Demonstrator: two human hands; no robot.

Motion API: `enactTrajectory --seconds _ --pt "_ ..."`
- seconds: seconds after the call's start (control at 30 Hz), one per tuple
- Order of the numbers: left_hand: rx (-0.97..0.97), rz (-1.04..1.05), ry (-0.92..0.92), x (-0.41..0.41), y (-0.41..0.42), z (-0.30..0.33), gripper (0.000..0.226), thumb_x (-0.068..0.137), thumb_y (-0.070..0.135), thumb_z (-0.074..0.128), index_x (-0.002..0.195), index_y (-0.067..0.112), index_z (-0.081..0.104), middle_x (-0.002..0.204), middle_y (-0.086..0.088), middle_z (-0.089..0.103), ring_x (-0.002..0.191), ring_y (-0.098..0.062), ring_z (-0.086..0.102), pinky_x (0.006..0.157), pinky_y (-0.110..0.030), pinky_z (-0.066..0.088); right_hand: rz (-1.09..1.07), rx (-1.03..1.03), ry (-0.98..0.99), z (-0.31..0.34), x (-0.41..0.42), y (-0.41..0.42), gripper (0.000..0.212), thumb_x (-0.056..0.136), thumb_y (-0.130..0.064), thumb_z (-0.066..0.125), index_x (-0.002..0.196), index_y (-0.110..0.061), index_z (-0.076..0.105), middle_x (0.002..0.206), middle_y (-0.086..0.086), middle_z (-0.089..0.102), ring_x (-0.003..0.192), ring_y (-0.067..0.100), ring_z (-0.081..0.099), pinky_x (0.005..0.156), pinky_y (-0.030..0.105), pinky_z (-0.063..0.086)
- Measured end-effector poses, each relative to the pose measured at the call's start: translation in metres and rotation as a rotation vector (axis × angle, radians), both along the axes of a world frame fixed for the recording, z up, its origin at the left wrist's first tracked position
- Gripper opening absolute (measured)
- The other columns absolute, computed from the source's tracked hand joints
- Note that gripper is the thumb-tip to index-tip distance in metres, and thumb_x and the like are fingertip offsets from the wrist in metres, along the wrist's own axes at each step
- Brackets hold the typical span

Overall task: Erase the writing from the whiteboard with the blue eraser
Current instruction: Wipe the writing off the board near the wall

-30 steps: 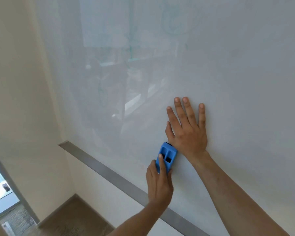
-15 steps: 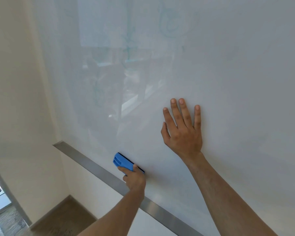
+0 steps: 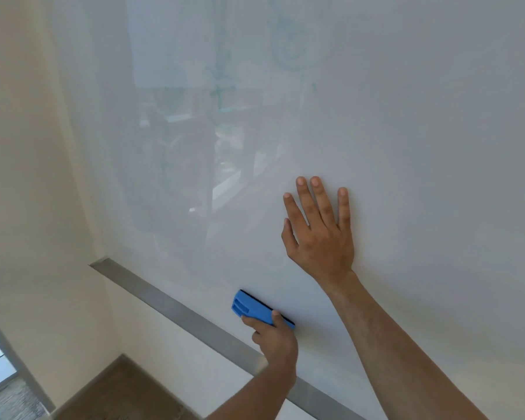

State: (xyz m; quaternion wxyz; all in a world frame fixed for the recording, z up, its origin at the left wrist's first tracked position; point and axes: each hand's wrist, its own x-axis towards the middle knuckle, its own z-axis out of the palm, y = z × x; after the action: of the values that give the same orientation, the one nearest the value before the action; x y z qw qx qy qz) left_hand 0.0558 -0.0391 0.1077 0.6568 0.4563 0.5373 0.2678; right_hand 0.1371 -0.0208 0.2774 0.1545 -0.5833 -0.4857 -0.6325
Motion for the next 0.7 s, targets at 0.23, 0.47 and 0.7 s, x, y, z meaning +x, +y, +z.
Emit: enactTrajectory --seconds 0.23,0.47,0.7 --pt "-0.286 0.123 -0.077 -0.015 0.041 0.008 0.07 0.101 0.038 0.045 0.155 0.024 0.003 0.139 -0.02 0.045 0.115 -0.038 0.052 0.102 -0.05 0.046 0.005 -0.004 0.012 0.001 -0.001 0.0 0.044 0.091 -0.022 0.06 0.133 -0.013 0.061 0.15 0.012 0.047 0.143 0.029 0.039 0.12 0.058 0.023" --pt "0.025 0.089 -0.241 0.012 0.017 0.063 0.075 0.1 0.045 0.044 0.153 0.037 -0.008 0.131 -0.008 0.041 0.105 -0.023 0.05 0.096 -0.04 0.045 -0.018 -0.023 -0.006 0.0 0.002 0.001 0.046 0.092 -0.024 0.058 0.137 -0.013 0.058 0.152 0.012 0.044 0.145 0.029 0.036 0.119 0.058 0.023" --pt "0.113 0.113 -0.149 0.01 0.017 0.046 0.074 0.101 0.045 0.04 0.152 0.035 -0.012 0.136 -0.01 0.034 0.106 -0.027 0.047 0.1 -0.046 0.044 0.008 -0.018 0.001 -0.001 0.003 0.0 0.047 0.091 -0.023 0.06 0.137 -0.012 0.058 0.152 0.012 0.044 0.145 0.029 0.035 0.12 0.057 0.021"
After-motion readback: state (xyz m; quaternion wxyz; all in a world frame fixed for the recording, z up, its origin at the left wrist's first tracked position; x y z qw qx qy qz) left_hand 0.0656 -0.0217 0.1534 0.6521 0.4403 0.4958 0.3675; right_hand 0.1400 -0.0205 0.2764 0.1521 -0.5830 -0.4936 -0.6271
